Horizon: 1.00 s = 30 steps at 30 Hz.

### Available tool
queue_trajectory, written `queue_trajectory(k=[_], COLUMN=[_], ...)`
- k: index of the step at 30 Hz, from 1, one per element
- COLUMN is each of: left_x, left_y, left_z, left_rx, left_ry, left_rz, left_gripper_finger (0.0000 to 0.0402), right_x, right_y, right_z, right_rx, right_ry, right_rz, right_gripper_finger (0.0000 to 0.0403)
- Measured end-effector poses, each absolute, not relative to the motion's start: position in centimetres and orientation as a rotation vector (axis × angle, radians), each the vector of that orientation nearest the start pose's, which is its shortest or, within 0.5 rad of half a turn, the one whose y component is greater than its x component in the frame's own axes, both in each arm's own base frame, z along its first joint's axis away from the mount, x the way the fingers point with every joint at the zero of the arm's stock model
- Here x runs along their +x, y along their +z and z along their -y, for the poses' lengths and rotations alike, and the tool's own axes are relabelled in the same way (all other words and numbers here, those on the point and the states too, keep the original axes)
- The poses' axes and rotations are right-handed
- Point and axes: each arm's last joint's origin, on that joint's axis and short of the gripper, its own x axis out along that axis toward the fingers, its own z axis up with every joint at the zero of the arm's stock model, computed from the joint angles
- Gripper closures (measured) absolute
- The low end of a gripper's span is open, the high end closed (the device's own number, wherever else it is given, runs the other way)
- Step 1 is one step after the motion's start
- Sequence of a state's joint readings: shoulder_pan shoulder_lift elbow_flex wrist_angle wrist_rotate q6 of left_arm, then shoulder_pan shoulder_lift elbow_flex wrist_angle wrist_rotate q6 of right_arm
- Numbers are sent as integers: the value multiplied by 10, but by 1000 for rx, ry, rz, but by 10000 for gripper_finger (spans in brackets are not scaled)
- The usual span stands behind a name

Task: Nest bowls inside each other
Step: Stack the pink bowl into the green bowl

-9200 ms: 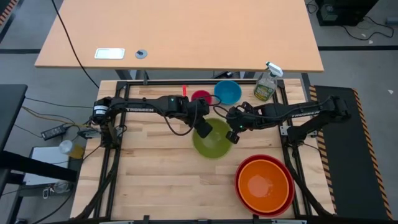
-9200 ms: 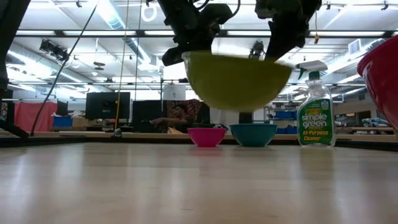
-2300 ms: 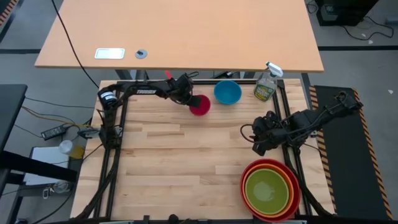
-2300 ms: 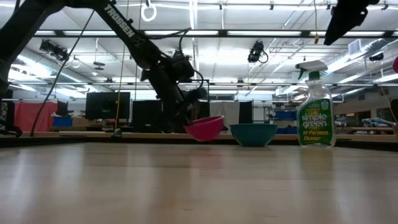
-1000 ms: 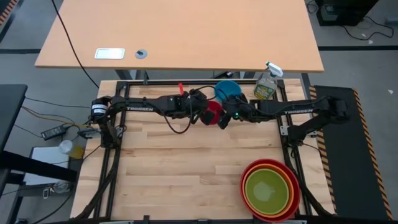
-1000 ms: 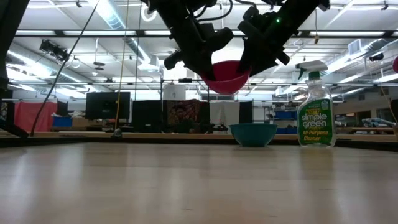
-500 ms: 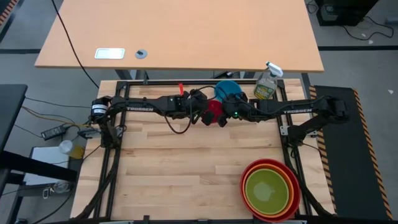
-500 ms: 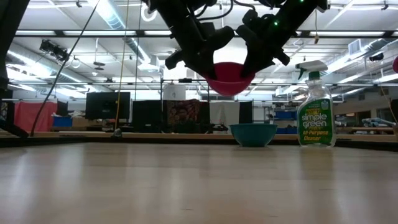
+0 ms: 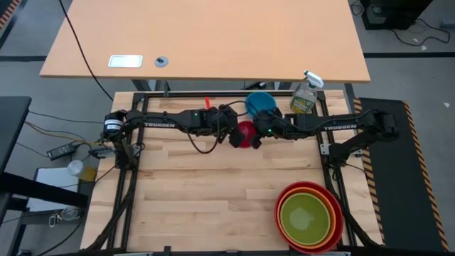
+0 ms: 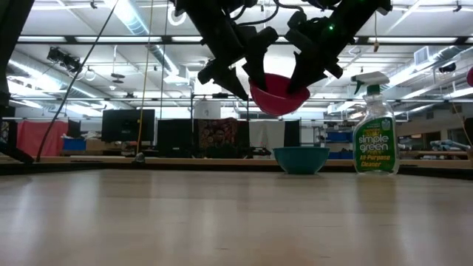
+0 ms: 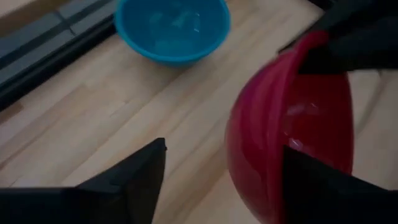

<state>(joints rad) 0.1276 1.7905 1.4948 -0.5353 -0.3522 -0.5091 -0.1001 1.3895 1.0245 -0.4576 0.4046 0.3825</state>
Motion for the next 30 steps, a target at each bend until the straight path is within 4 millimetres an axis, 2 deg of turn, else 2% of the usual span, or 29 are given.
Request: queue_trajectory(k=[4, 12, 14, 19, 25, 30], left_x=[384, 371, 367, 372, 372, 371], left_y=[281, 304, 302, 304, 304, 303], left_z=[-55, -44, -43, -43, -44, -39], left_rx=[-350, -198, -130, -112, -120, -152], left_ry=[596, 535, 544, 536, 547, 554], left_rz=[-734, -729, -778, -731, -730, -732], left_gripper_finger=[111, 109, 109, 109, 109, 109], right_x=[282, 262, 250, 233, 220, 197], right_y=[263, 278, 278, 281, 293, 303], right_z=[40, 42, 43, 47, 43, 36], right_rx=[235, 248, 236, 239, 257, 278], right_ry=[-612, -599, -604, -633, -620, -595], right_rz=[-737, -750, -819, -891, -856, -880], right_gripper_finger=[380, 380, 380, 377, 375, 375])
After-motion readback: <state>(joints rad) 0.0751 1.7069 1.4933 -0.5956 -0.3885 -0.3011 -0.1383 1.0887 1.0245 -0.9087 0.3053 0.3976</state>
